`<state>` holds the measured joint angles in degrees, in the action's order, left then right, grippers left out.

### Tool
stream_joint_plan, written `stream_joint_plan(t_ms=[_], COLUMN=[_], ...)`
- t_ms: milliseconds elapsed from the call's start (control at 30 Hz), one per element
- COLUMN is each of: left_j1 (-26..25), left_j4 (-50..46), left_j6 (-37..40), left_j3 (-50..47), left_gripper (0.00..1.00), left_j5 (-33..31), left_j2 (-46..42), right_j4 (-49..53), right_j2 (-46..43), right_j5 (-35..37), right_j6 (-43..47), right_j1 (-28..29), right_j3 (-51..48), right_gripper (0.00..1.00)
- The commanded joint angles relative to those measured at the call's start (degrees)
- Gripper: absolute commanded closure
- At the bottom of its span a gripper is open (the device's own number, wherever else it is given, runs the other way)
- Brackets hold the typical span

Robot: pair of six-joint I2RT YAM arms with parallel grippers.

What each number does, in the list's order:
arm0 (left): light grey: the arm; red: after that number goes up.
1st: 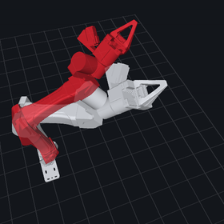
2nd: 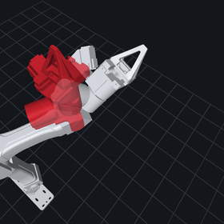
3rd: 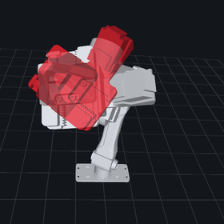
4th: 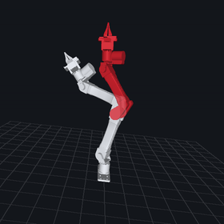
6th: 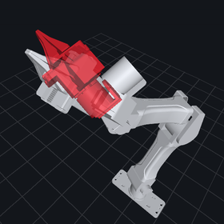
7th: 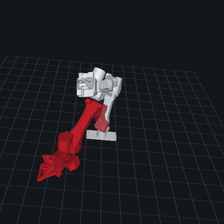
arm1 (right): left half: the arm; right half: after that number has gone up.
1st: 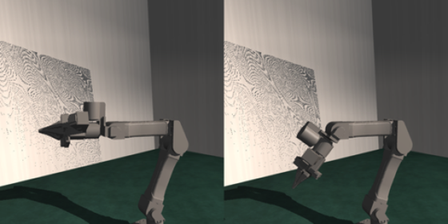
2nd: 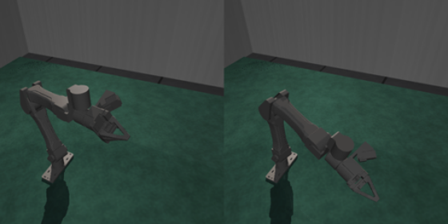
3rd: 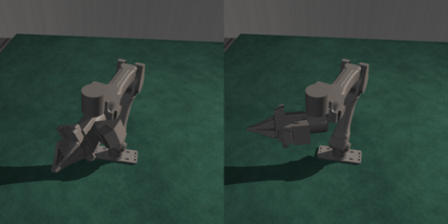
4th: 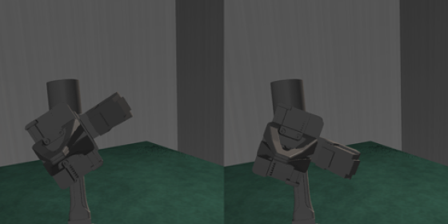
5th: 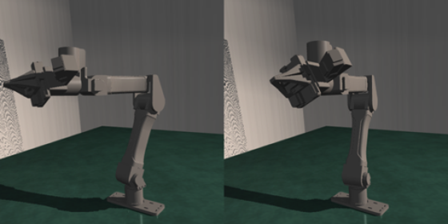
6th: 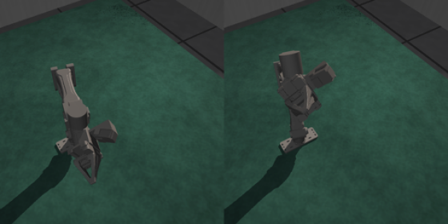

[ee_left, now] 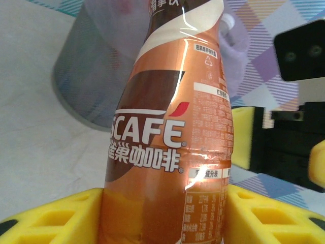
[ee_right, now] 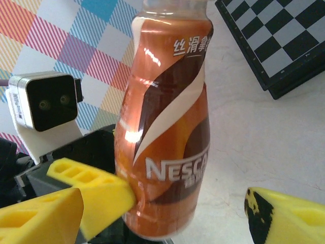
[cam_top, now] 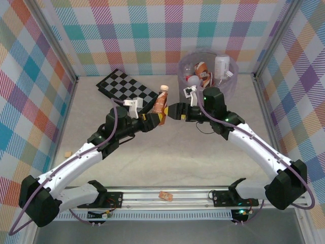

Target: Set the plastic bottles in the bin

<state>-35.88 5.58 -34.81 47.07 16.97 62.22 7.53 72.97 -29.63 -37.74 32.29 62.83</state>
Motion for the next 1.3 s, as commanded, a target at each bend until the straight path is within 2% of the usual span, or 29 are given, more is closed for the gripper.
stream_joint_plan(t_ms=[0, 200, 333, 633, 733, 867, 933, 1067, 1167, 1267], left_j1=[-0.32, -0.55, -0.72, -0.85, -0.83, -0.85, -0.85, -0.81, -0.85, -0.8], left_j4=[7.27, 9.72, 10.65, 10.76, 10.46, 6.52, 3.12, -5.85, -12.62, -15.38], left_j6=[-3.72, -4.85, -5.08, -4.83, -4.59, -2.82, -1.46, 2.02, 3.46, 3.88], left_j3=[-1.05, -1.13, -1.31, -1.24, -1.21, -0.69, -0.23, 0.21, 0.49, -0.21], left_gripper=[0.45, 0.45, 0.46, 0.44, 0.35, 0.15, 0.09, 0.07, 0.07, 0.07], left_j5=[3.68, 5.52, 5.88, 5.44, 5.23, 3.22, 1.38, -4.56, -9.25, -11.31], left_j2=[0.3, 0.82, 1.04, 1.38, 1.35, -0.34, -1.81, -4.97, -5.97, -6.32], right_j4=[-2.42, -6.83, -10.08, -11.23, -9.29, -2.86, 2.78, 18.03, 27.83, 34.89], right_j2=[1.04, 4.37, 5.95, 5.62, 5.35, 4.47, 3.88, 3.41, 4.21, 5.95], right_j5=[0.39, -2.58, -3.89, -4.28, -4.23, -2.75, -0.79, 6.55, 15.34, 23.55], right_j6=[0.07, -2.92, -5.95, -6.62, -5.27, -0.19, 4.07, 16.13, 24.78, 30.67], right_j1=[0.14, -0.13, -0.24, -0.75, -1.2, -2.59, -3.68, -6.66, -8.3, -9.88], right_j3=[2.75, 3.96, 3.9, 4.49, 5.82, 10.39, 14.27, 25.2, 34.25, 41.57], right_gripper=[0.17, 0.18, 0.23, 0.48, 0.53, 0.54, 0.54, 0.55, 0.55, 0.55])
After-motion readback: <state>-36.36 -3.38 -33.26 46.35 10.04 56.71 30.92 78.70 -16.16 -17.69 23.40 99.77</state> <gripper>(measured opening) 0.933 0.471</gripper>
